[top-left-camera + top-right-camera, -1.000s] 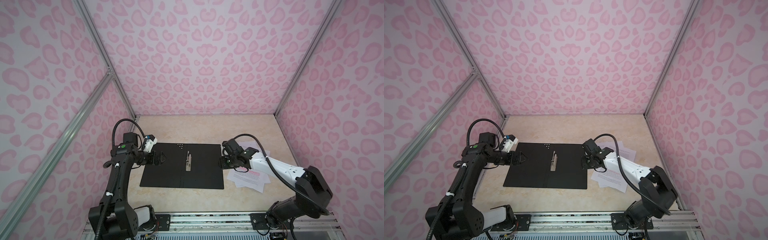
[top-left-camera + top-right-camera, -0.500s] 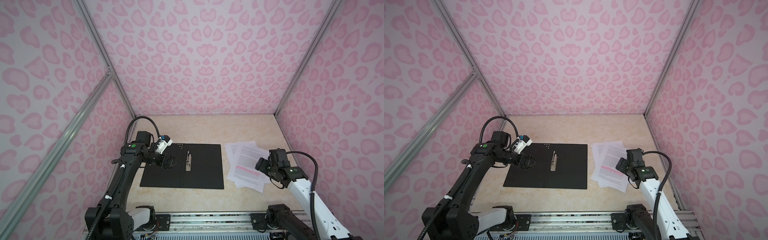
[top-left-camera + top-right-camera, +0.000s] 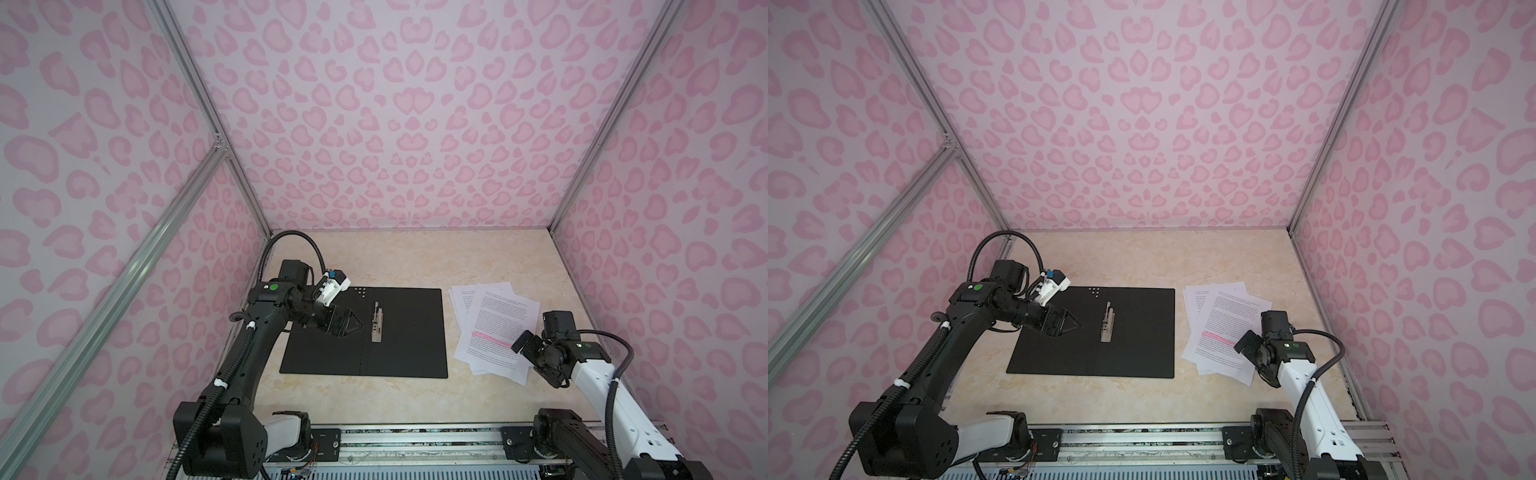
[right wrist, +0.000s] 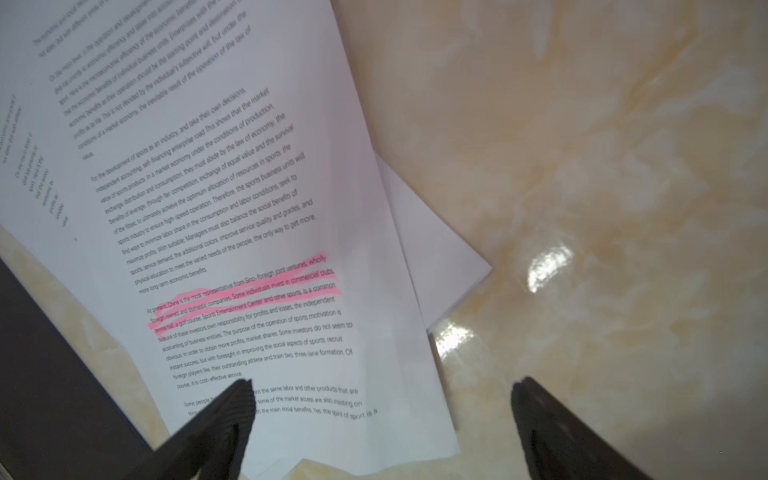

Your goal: Put the files into the folder

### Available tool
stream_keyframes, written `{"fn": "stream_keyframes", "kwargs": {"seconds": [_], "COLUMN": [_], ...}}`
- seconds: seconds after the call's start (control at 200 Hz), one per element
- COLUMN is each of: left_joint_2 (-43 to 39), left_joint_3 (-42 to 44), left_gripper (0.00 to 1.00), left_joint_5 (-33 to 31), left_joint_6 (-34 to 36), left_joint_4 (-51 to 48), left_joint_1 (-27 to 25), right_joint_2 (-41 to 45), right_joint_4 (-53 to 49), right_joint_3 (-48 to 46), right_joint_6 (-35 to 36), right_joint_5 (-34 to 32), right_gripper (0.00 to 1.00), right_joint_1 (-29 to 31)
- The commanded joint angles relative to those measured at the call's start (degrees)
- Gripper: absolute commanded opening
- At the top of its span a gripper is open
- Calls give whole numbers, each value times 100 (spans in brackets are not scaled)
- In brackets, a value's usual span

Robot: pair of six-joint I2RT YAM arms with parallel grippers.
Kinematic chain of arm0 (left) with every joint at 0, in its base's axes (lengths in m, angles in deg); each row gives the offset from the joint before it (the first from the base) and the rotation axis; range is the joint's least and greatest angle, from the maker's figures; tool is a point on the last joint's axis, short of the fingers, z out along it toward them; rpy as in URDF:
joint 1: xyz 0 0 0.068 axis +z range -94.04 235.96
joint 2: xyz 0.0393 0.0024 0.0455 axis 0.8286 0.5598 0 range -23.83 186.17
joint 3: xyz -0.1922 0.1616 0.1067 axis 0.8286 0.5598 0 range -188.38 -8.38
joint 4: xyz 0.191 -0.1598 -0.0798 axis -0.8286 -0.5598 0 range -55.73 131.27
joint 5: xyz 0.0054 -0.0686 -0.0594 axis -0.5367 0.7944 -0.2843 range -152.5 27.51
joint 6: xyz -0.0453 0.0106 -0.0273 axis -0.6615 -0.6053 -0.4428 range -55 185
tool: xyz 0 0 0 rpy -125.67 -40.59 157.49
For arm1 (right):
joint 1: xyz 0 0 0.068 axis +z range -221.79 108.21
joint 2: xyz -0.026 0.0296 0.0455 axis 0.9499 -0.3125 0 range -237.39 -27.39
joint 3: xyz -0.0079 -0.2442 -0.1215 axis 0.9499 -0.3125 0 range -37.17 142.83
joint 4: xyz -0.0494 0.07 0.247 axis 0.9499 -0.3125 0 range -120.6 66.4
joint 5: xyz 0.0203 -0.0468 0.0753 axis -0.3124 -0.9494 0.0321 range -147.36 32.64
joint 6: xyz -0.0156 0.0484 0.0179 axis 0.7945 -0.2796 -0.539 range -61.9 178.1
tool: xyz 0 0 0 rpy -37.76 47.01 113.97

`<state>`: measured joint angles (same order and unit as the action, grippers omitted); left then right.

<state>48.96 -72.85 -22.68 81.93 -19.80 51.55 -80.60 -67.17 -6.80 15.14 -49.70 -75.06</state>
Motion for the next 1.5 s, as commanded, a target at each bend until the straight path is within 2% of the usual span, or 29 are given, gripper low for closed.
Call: {"fn": "stream_keyframes", "kwargs": {"seconds": [0.0, 0.285, 0.54, 0.825, 1.21, 1.34, 1.495], "left_joint_2": [11, 67, 102, 117, 348, 436, 513], "left_joint_3": [39, 110, 100, 120, 13, -26, -90], "left_gripper": [98, 98, 98, 98, 98, 98, 98], "left_joint_5": [106, 44, 23, -106, -71, -26, -26], "left_joint_6": [79, 120, 19, -1, -82, -118, -144], "left_joint_4": [85, 122, 175, 175, 271, 292, 290], "left_joint_1": [1, 1, 1, 1, -17, -60, -112], "right_joint_2": [-70, -558, -975, -696, 157, 296, 241], "right_joint_4": [1, 630, 857, 998, 1271, 1345, 1454], "right_joint_3": [-79, -294, -128, -232, -725, -861, -918], "right_joint_6": [-51, -46, 130, 48, -239, -266, -257], "right_joint_5": [259, 904, 1378, 1478, 1543, 1586, 1688], "right_gripper": [99, 99, 99, 92, 77, 65, 55], "right_joint_1": [-16, -16, -22, -20, -25, -25, -25]}}
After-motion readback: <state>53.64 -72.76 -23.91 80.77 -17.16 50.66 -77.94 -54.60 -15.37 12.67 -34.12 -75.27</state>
